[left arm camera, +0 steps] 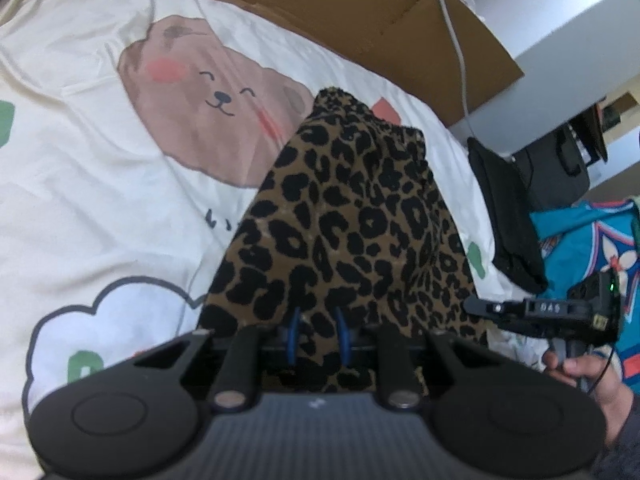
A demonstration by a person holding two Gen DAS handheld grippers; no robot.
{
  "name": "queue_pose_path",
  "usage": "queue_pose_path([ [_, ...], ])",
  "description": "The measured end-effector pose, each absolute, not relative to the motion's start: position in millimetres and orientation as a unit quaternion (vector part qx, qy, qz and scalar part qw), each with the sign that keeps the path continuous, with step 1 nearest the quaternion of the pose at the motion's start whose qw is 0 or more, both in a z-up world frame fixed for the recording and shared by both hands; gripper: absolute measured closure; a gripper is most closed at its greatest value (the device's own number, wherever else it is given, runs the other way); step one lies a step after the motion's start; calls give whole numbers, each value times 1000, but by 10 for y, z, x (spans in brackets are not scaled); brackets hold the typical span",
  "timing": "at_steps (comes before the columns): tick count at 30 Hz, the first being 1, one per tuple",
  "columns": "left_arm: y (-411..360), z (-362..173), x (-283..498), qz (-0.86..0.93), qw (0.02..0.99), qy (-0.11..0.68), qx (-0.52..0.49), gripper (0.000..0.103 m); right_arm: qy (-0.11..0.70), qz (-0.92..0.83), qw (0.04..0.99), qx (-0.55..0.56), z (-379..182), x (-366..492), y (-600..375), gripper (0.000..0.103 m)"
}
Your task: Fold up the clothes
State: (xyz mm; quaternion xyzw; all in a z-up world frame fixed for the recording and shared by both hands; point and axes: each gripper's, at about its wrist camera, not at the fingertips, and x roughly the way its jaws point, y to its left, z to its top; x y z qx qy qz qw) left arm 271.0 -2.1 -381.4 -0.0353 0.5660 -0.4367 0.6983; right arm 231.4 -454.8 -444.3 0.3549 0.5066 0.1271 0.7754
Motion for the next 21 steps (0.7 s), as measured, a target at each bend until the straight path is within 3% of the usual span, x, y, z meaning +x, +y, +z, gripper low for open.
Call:
queue_pose_path([
  [15, -29, -3906, 2870, -435, 705, 559, -20, 85, 506, 99, 776, 363, -4486, 2236, -4685, 103],
  [20, -61, -3873, 2924, -438, 709, 552, -15, 86, 484, 119, 780, 377, -4418, 2320, -4684, 95],
  [21, -83, -3861, 2938, -441, 710, 549, -13, 86, 483, 122, 782, 374, -4406, 2362, -4669, 89],
])
